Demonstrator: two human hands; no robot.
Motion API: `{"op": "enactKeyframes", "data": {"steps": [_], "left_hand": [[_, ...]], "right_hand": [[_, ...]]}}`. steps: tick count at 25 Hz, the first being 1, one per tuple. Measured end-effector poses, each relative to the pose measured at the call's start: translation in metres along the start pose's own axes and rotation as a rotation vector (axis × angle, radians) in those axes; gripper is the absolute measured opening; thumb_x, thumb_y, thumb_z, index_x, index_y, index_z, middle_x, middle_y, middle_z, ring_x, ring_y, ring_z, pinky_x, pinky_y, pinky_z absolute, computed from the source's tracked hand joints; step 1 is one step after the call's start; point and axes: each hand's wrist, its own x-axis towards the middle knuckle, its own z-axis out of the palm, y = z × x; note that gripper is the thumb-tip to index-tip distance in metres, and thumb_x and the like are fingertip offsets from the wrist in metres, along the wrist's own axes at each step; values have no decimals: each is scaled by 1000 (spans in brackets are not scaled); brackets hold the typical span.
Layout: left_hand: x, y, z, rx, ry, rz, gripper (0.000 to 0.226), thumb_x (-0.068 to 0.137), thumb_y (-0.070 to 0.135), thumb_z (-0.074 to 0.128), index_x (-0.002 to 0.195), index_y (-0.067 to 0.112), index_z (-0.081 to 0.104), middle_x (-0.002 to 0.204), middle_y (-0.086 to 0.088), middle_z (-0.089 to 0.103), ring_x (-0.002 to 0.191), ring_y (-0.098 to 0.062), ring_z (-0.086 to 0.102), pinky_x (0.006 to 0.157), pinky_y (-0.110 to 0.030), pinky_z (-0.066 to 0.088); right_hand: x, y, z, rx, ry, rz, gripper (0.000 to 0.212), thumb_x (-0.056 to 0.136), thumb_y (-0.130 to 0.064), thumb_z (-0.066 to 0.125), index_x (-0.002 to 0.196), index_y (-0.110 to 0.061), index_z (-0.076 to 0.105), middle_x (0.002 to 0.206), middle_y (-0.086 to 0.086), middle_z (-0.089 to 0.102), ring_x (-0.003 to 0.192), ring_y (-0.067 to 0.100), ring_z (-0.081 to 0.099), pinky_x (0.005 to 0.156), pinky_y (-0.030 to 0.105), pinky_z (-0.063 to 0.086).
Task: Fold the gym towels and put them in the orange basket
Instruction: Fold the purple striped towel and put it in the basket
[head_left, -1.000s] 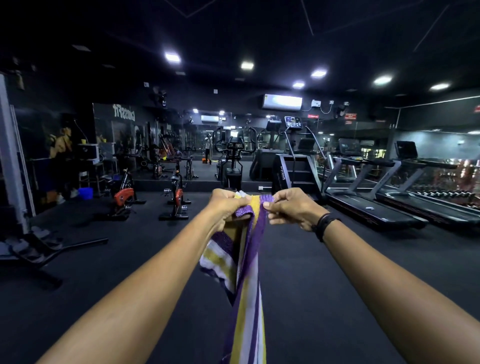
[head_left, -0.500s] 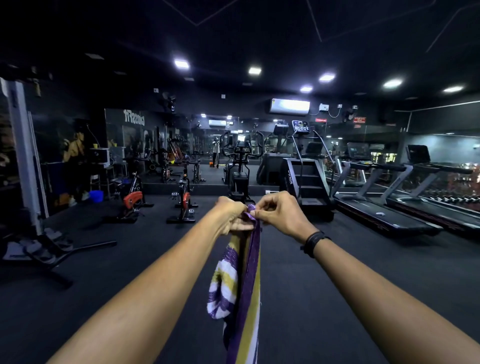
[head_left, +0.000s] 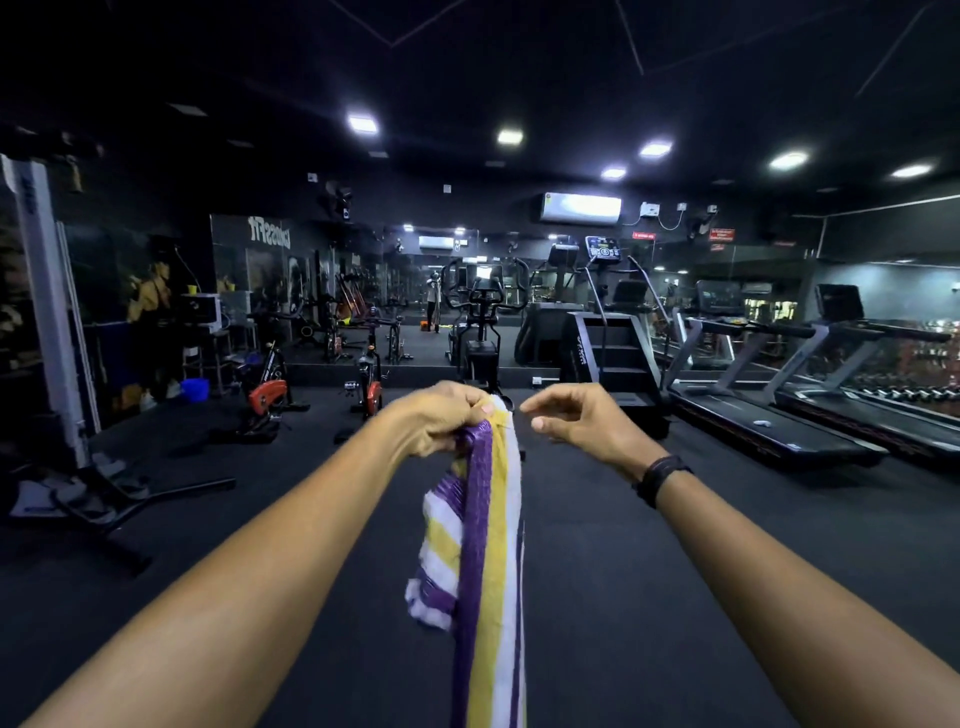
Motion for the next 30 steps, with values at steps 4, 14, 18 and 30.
{"op": "enactKeyframes", "data": {"steps": [4, 14, 18, 30], "left_hand": [[-2, 18, -14, 142, -220, 112, 31, 101, 14, 46, 73, 19, 58, 71, -2, 49, 58, -11, 43, 47, -24, 36], [-19, 42, -36, 109, -166, 198, 13, 94, 15, 53, 87, 12, 64, 81, -5, 63, 71, -15, 57, 62, -25, 48], [-21, 44, -45, 326, 39, 279, 21, 99, 5, 45, 92, 5, 64, 81, -4, 64, 68, -6, 61, 68, -22, 49], [-10, 27, -58, 506, 365, 483, 16, 96, 13, 54, 84, 15, 65, 88, 5, 61, 93, -16, 54, 93, -38, 43]], "right_hand": [[-7, 1, 10, -25, -105, -26, 26, 79, -3, 76, 103, -9, 67, 102, 9, 68, 93, 13, 63, 90, 34, 53], [-6, -5, 26, 115, -210, 42, 25, 79, -1, 71, 94, -3, 51, 81, 16, 60, 75, 26, 54, 68, 41, 48], [-11, -7, 33, -45, -69, -74, 29, 82, 0, 63, 105, -13, 51, 59, 1, 46, 55, 13, 39, 52, 23, 33], [-13, -7, 35, -438, -472, 106, 34, 79, -31, 78, 57, -22, 54, 49, -12, 54, 45, 1, 46, 51, 18, 36]]}}
